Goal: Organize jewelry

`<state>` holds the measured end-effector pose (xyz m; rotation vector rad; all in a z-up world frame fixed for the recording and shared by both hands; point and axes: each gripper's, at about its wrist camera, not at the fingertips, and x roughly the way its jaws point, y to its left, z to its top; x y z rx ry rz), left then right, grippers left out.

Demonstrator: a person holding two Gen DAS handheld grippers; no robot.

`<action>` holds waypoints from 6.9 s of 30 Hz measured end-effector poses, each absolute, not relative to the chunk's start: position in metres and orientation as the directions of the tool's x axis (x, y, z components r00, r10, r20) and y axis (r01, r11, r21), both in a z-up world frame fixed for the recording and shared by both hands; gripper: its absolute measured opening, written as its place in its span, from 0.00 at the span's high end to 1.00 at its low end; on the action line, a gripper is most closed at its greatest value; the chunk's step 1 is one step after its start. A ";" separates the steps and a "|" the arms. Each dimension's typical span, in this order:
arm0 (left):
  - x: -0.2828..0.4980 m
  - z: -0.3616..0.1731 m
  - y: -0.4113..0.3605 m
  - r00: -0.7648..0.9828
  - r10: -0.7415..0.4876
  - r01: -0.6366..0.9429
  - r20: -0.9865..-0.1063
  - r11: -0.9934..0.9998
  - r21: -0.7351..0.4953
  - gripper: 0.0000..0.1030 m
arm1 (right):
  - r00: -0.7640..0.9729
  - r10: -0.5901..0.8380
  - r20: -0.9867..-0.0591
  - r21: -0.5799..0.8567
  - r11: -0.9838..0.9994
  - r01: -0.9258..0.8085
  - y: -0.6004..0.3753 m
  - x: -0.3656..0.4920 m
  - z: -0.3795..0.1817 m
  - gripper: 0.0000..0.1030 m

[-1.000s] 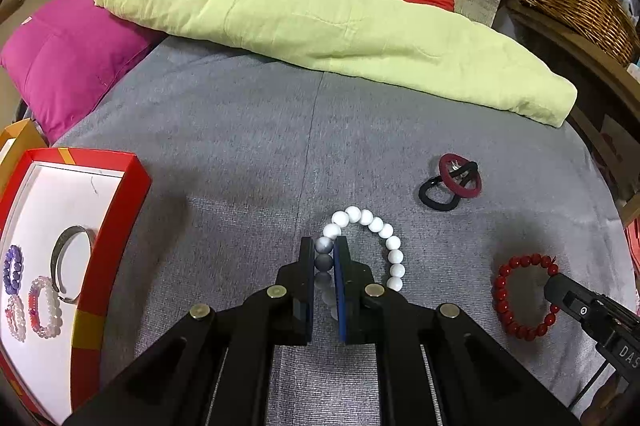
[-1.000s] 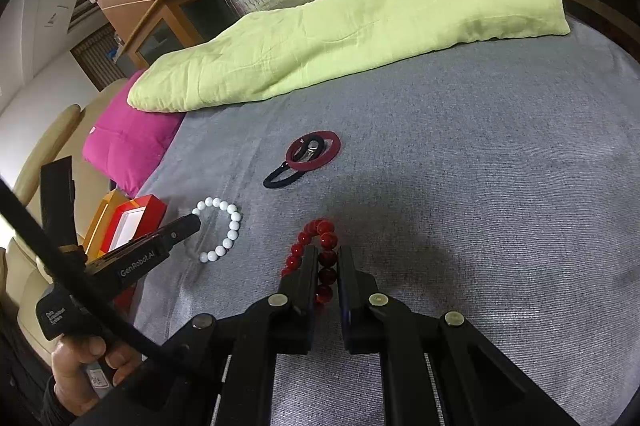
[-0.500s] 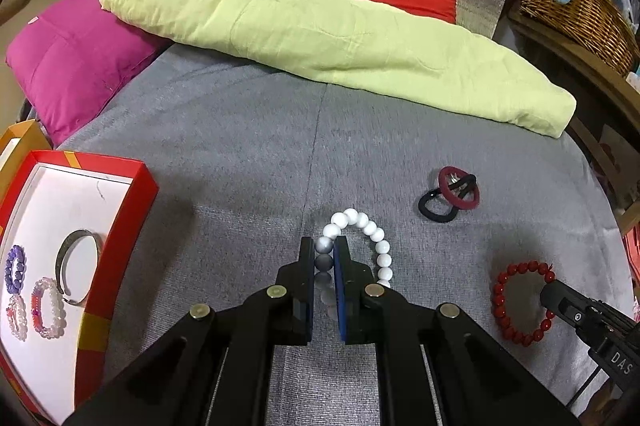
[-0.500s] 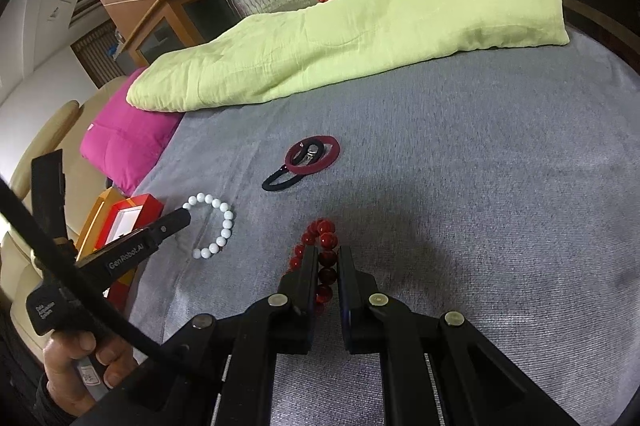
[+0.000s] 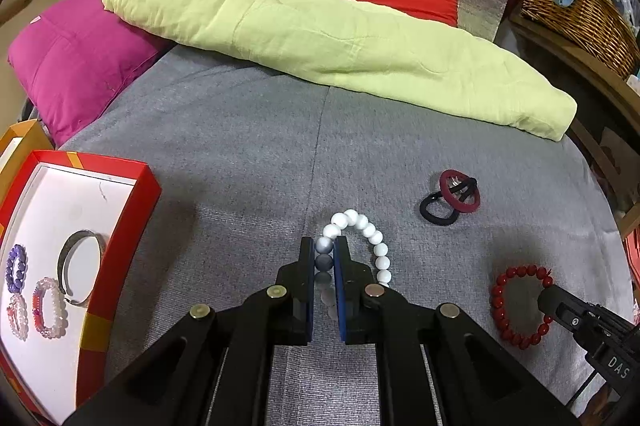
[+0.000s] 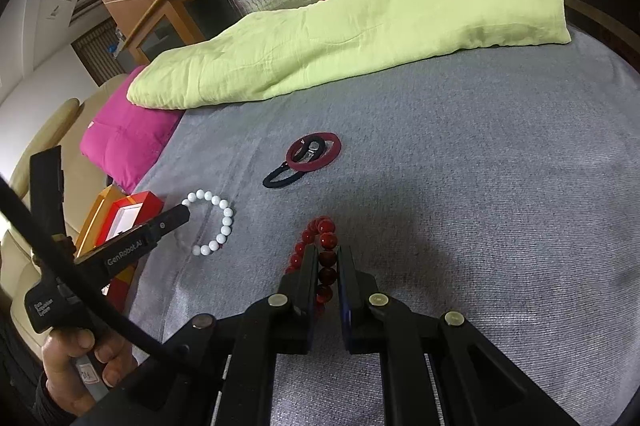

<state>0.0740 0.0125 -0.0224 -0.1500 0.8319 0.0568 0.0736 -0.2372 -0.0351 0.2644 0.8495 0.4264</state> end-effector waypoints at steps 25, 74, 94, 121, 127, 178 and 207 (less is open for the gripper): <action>0.072 -0.024 0.014 0.683 0.000 -0.129 -0.730 0.984 -0.121 0.91 | 0.580 0.467 -0.667 0.392 0.883 -0.260 -0.235 0.074 -0.036 0.90; 0.072 -0.020 0.020 0.696 0.015 -0.152 -0.717 0.980 -0.128 0.91 | 0.561 0.491 -0.667 0.399 0.870 -0.289 -0.233 0.077 -0.039 0.90; 0.015 0.019 0.033 0.758 0.089 -0.177 -0.646 0.981 -0.073 0.91 | 0.597 0.532 -0.601 0.408 0.846 -0.343 -0.211 0.055 -0.004 0.90; -0.044 0.048 0.149 0.746 0.144 -0.339 -0.650 0.923 -0.185 0.91 | 0.512 0.645 -0.567 0.340 0.750 -0.568 -0.066 0.022 0.065 0.90; -0.044 0.043 0.202 0.720 0.157 -0.390 -0.675 0.897 -0.208 0.91 | 0.475 0.678 -0.561 0.347 0.713 -0.609 -0.027 0.029 0.071 0.90; 0.041 -0.039 0.300 0.578 0.105 -0.390 -0.809 0.907 -0.161 0.91 | 0.286 0.639 -0.714 0.413 0.714 -0.565 0.137 0.132 -0.027 0.90; 0.017 -0.013 0.295 0.551 0.205 -0.439 -0.809 0.895 -0.073 0.71 | 0.303 0.610 -0.732 0.366 0.727 -0.581 0.124 0.111 -0.005 0.87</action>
